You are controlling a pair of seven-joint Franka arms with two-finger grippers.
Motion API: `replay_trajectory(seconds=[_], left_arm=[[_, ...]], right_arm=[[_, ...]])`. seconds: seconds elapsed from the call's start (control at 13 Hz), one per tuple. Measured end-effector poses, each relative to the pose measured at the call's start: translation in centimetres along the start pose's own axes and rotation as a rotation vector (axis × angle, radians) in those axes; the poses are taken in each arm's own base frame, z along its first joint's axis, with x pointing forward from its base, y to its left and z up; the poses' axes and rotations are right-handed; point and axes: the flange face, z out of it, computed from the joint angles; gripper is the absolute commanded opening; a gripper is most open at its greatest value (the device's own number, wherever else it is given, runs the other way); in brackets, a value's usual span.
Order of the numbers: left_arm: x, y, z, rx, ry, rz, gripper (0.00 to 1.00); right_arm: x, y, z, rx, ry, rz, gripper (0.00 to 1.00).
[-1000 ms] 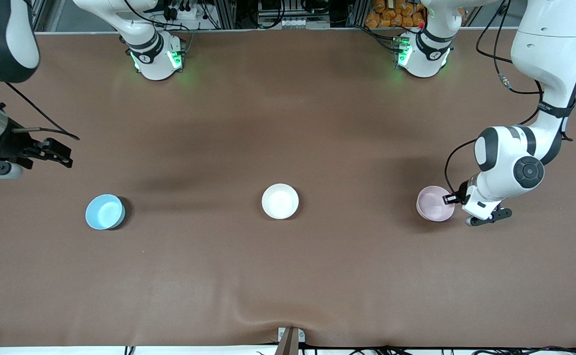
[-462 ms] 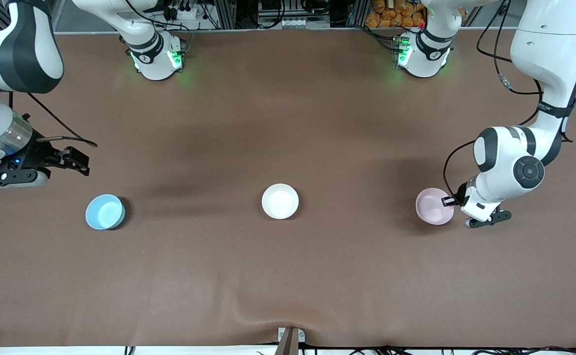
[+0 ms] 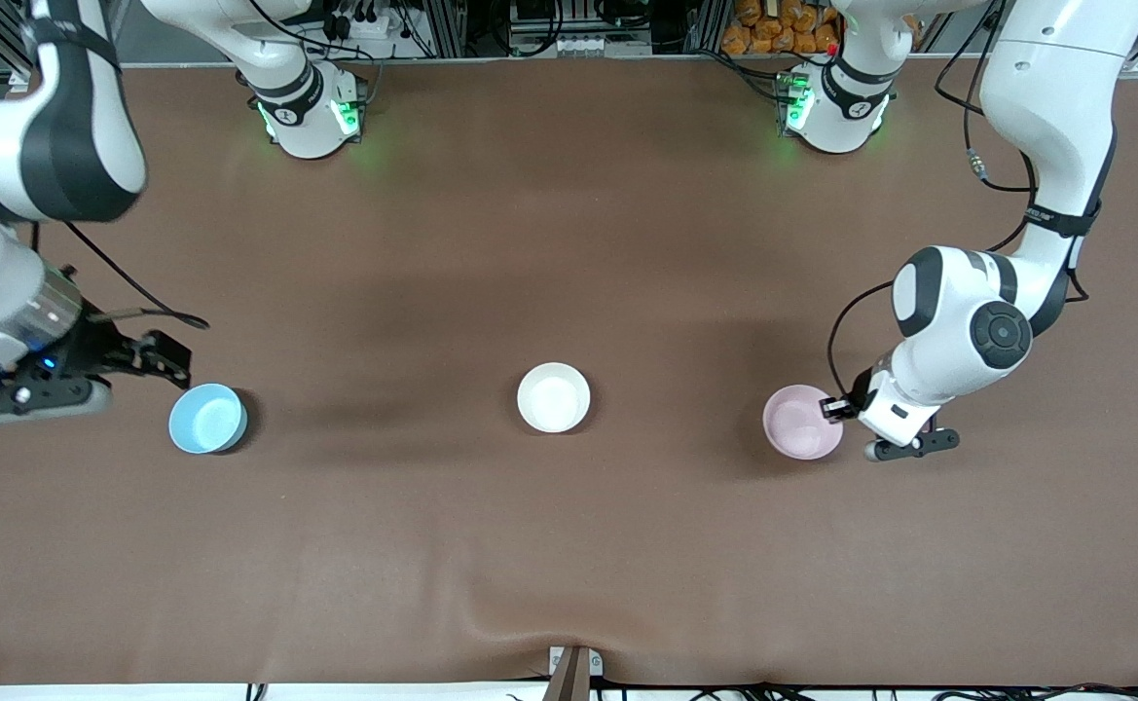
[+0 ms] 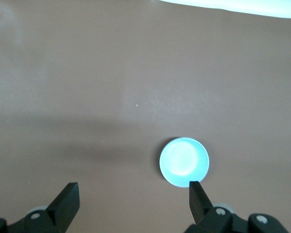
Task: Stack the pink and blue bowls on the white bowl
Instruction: 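Carry the pink bowl onto the white bowl while the right gripper reaches the blue bowl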
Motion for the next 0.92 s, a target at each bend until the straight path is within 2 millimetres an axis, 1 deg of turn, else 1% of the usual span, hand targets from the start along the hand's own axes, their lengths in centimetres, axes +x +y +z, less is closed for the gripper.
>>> replay_trajectory(seconds=[0.15, 0.23, 0.38, 0.46, 0.54, 0.62, 0.69, 0.77, 0.85, 0.92], left_arm=[[0.3, 2.4, -1.5, -0.023, 0.013, 0.031, 0.0], [0.5, 3.9, -2.6, -0.034, 0.015, 0.051, 0.0], [0.8, 7.5, -5.4, -0.049, 0.012, 0.092, 0.0], [0.7, 9.2, -6.5, -0.061, 0.008, 0.099, 0.0], [0.4, 10.9, -7.3, -0.076, 0.007, 0.099, 0.0], [0.0, 12.4, -7.8, -0.09, 0.006, 0.101, 0.0], [-0.4, 13.8, -7.9, -0.106, 0.005, 0.109, 0.0], [-0.8, 15.2, -8.0, -0.125, 0.002, 0.116, 0.0], [-1.1, 16.6, -8.2, -0.143, 0.0, 0.117, 0.0], [-1.4, 17.9, -8.3, -0.154, -0.001, 0.107, 0.0]], right_arm=[[1.5, -1.4, 2.2, -0.001, 0.023, -0.022, 1.0], [1.9, -1.8, 3.2, -0.001, 0.024, -0.028, 1.0], [2.3, -3.0, 4.9, 0.001, 0.003, -0.048, 1.0], [2.3, -4.1, 5.8, 0.004, -0.01, -0.065, 1.0], [2.4, -5.3, 6.5, 0.005, -0.019, -0.078, 1.0], [2.5, -5.6, 6.8, 0.006, -0.024, -0.079, 1.0], [2.5, -4.9, 6.7, 0.002, -0.021, -0.068, 1.0], [2.6, -3.6, 6.3, -0.004, -0.02, -0.049, 1.0], [2.5, -1.8, 6.1, -0.009, -0.035, -0.025, 1.0], [2.0, 0.4, 6.5, -0.012, -0.066, 0.004, 1.0]])
